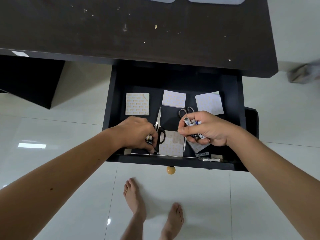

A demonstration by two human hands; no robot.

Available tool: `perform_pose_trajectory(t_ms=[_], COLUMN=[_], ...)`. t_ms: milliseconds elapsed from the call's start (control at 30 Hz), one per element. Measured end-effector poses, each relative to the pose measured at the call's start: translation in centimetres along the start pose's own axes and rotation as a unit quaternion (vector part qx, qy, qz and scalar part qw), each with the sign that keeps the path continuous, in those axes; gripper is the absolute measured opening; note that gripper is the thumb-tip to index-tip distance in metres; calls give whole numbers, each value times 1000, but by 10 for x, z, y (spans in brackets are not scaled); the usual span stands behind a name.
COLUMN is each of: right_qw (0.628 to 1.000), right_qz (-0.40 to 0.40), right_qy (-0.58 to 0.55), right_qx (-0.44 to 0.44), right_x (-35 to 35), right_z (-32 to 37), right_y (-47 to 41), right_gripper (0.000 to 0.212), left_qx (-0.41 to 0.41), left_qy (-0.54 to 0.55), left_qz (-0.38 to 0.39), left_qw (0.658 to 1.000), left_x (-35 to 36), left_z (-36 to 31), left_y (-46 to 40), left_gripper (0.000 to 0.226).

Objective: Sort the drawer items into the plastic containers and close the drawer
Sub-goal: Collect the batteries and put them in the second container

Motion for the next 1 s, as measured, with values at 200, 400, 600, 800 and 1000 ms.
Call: perform_pose_trajectory(t_ms=[200,400,600,800,1000], right_qw=[994,965,952,953,957], right_qz=[-97,-147,-126,-146,-148], right_qy=[43,213,278,259,244], right_qx=[-28,-31,-34,-56,-53], right_x=[-30,-50,-40,-45,-45], right_z=[18,26,20,24,21], right_y=[10,25,25,27,27], right_gripper=[17,2,7,5,5], left_qx=[26,38,28,59,85], left_qy=[55,88,128,164,120], left_qz=[-7,-1,36,28,28], left_qw=[998,995,991,984,989], left_x=[-4,-3,-3,-7,-9], left_z=[3,0,7,-1,-4], left_y=[11,11,15,17,16], left_gripper=[18,11,34,42,11])
Point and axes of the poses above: each hand's wrist, its own y-axis away from the middle knuckle, its own x-axis out of the palm, z = x × y, the point moved 10 cm from there along -y, towards the middle knuckle, and after that the axes turned 9 degrees about y, right-handed, at the moved point
